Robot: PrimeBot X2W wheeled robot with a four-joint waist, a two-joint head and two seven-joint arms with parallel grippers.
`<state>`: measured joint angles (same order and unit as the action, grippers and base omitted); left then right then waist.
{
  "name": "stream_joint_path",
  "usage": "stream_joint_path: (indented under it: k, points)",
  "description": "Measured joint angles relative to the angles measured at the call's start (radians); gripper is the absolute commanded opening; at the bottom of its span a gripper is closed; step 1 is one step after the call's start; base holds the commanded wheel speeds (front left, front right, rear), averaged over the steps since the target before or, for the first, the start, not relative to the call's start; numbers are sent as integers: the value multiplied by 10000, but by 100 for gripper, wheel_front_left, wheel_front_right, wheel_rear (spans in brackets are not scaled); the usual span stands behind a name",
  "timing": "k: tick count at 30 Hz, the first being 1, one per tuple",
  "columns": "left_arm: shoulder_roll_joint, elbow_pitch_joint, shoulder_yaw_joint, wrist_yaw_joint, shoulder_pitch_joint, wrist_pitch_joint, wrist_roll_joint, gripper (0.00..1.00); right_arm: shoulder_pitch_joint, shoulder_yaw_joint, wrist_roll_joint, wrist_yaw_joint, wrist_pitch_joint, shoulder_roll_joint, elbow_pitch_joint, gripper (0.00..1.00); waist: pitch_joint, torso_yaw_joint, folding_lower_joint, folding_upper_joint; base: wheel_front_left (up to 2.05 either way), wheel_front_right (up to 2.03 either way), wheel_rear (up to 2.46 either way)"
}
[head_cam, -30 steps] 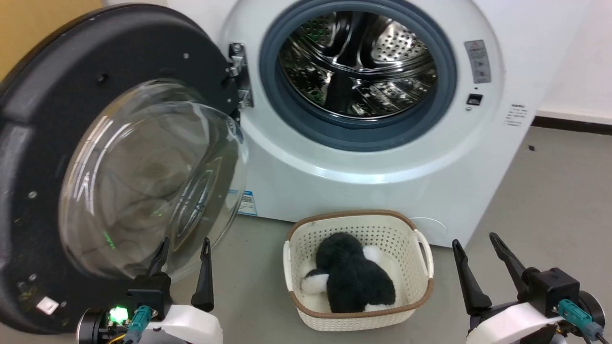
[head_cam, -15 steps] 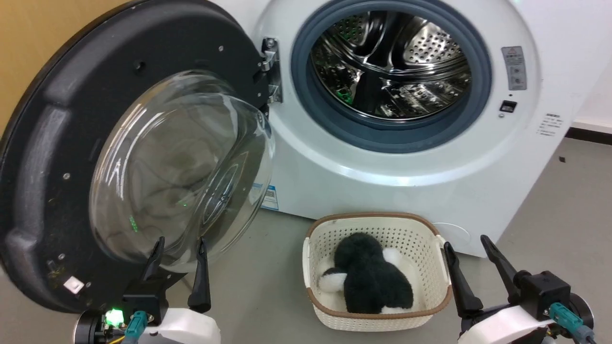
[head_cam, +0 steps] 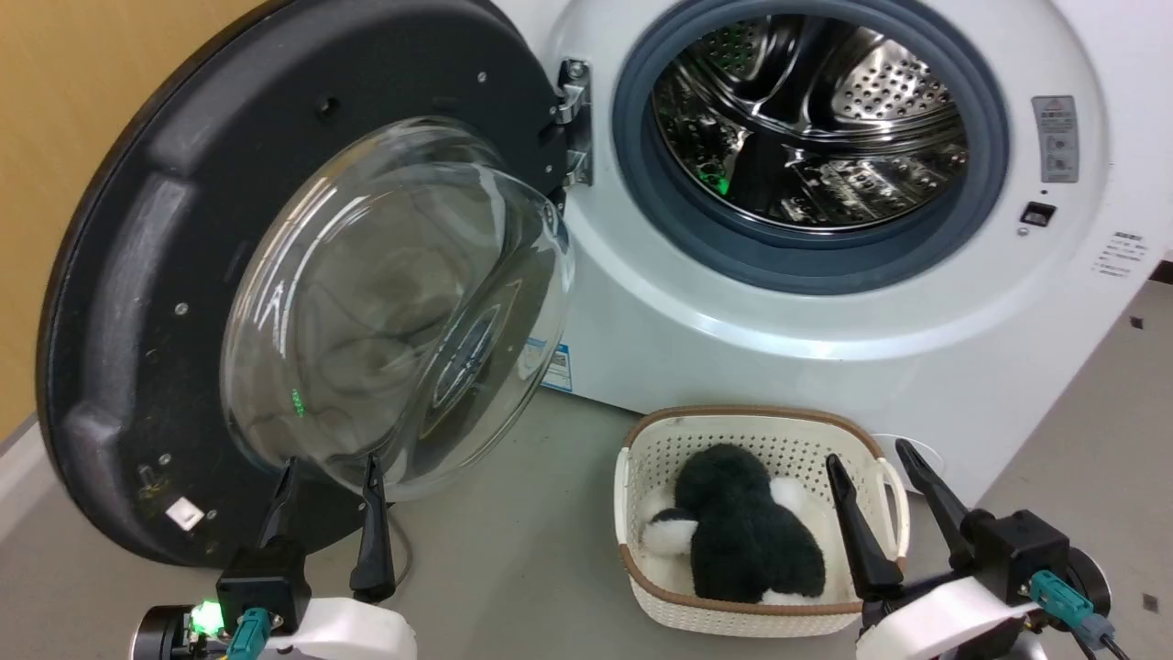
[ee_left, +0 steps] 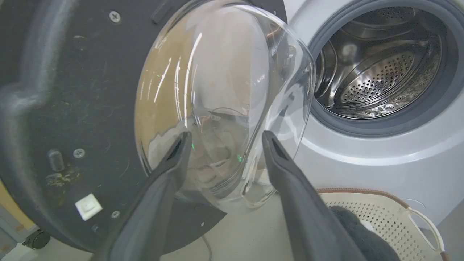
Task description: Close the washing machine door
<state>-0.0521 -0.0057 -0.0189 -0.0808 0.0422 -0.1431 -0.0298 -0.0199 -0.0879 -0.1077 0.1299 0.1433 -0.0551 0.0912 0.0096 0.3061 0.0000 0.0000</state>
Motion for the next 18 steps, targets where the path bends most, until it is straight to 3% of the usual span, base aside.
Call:
stream_joint_path:
  k: [18]
  points:
    - [6,-244,36,-334,236,-357,-96,100,-455,-529,-366,0,366,2,451,100,72,793,0,0,0,0,0]
